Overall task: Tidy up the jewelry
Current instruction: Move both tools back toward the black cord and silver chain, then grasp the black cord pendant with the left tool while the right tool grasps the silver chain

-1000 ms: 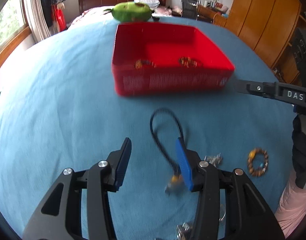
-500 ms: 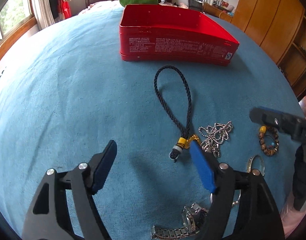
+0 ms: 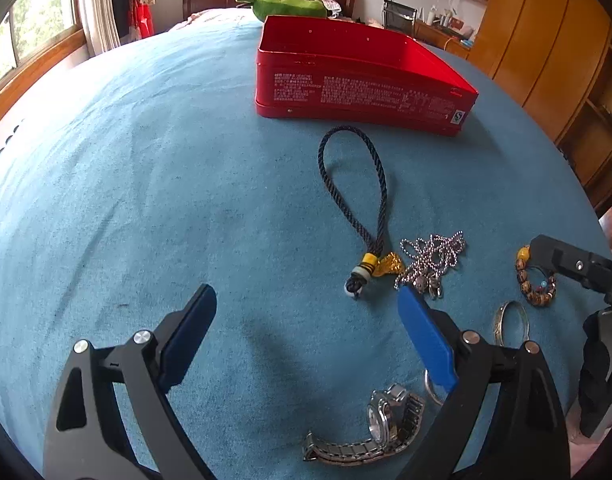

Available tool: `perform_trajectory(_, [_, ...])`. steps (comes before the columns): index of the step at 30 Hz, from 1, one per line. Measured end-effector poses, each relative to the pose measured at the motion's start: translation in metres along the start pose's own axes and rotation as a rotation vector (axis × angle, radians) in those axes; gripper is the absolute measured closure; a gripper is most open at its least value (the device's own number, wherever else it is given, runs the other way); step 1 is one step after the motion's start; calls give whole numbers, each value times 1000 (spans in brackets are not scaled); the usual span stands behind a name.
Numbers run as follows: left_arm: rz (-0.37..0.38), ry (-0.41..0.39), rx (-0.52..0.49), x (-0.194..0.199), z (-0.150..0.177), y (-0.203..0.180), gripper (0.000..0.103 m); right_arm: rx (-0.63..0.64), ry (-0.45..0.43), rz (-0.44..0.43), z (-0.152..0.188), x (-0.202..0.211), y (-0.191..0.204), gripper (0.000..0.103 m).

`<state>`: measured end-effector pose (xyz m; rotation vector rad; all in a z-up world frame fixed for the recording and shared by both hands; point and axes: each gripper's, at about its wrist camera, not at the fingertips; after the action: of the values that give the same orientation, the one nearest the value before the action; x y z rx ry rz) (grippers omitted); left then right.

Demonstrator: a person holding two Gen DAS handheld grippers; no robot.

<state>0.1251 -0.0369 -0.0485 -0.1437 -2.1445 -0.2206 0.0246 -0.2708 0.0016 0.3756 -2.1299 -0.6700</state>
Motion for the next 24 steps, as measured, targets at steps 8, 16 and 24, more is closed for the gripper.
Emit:
perform_trajectory(8, [32,25,-47,-8,-6,-18,29,23,-33,10,2,10,1,4])
perform_trajectory(16, [33,19,-63,-17,-13,-25,65,44,-29,10,2,8,4,4])
perform_trajectory(24, [125,27,-44,-17,-11,-18,94,55,12,2,-2,-4,9,5])
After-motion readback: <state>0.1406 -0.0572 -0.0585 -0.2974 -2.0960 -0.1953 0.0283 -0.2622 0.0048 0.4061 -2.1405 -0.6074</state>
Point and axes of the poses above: each gripper's, at about its wrist camera, not at the fingertips, and x roughly against the way its jaws point, y to its left, z to its underside, and after that the axes turned 14 degrees about -z, right-handed
